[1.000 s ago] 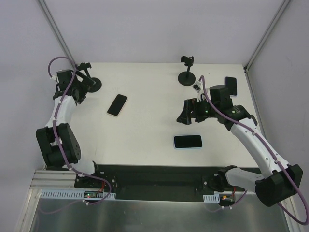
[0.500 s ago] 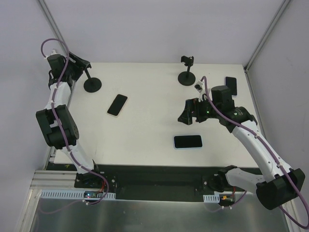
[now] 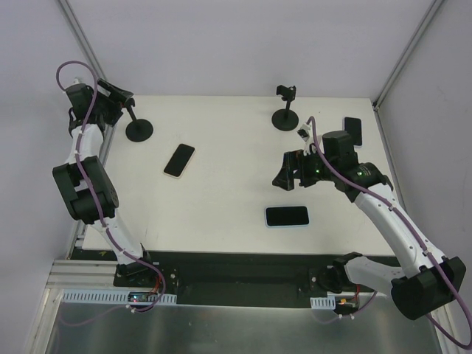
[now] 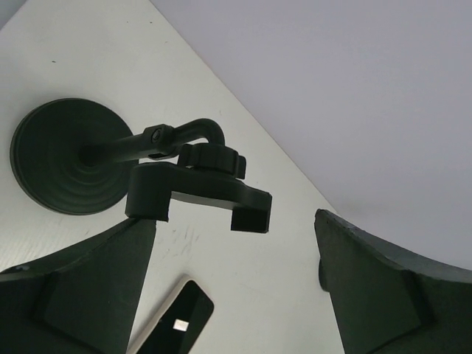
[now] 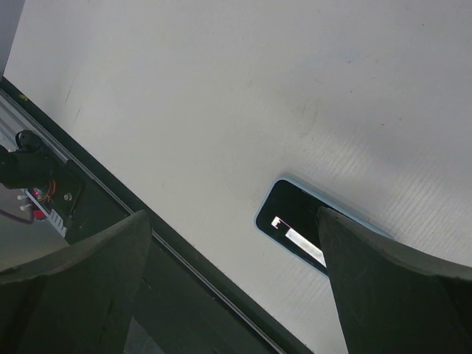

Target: Place the phone on the phone stand

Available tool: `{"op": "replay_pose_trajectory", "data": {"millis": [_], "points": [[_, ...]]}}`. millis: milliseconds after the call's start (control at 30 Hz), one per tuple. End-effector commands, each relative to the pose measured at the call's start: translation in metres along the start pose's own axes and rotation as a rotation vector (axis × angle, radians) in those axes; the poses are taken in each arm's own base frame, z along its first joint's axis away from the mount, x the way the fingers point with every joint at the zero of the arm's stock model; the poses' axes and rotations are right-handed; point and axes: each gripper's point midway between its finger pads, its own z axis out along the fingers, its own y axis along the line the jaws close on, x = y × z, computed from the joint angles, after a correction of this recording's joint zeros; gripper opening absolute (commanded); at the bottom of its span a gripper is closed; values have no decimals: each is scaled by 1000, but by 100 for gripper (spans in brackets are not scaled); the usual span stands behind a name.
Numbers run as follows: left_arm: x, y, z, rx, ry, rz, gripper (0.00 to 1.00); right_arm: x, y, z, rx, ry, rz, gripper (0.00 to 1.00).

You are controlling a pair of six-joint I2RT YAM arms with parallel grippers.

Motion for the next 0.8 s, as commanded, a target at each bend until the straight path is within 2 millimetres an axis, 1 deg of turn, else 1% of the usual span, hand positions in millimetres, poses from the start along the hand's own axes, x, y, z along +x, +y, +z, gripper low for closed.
{"op": "replay_pose_trajectory", "data": {"millis": [0, 67, 133, 233, 267, 333, 367, 400, 567, 667, 700, 767], "points": [[-8, -7, -6, 29, -19, -52, 88, -16, 5, -9, 11, -42, -27, 96], [-9, -7, -3, 37, -12, -83, 87, -15, 5, -10, 12, -39, -28, 96], [-11, -5, 0, 51, -8, -125, 83, -16, 5, -11, 13, -40, -24, 96], [-15, -3, 6, 64, -23, -170, 79, -17, 6, -13, 16, -44, -27, 96], [-18, -7, 7, 82, -33, -173, 79, -17, 5, -14, 24, -46, -26, 96], [-17, -5, 11, 94, -34, -221, 78, -18, 5, -17, 29, -52, -28, 96], [-21, -10, 12, 123, -51, -225, 77, -19, 5, -18, 33, -56, -29, 96], [-17, -4, 14, 114, -47, -271, 77, -18, 5, -18, 35, -55, -30, 96], [-17, 0, 21, 158, -75, -352, 75, -18, 5, -21, 41, -56, -30, 96], [-17, 1, 24, 191, -84, -399, 70, -17, 4, -23, 50, -58, -28, 96], [-15, 4, 25, 190, -86, -419, 65, -16, 3, -24, 55, -56, -26, 96], [-18, 2, 24, 207, -104, -411, 63, -15, 3, -26, 60, -58, -29, 96]]}}
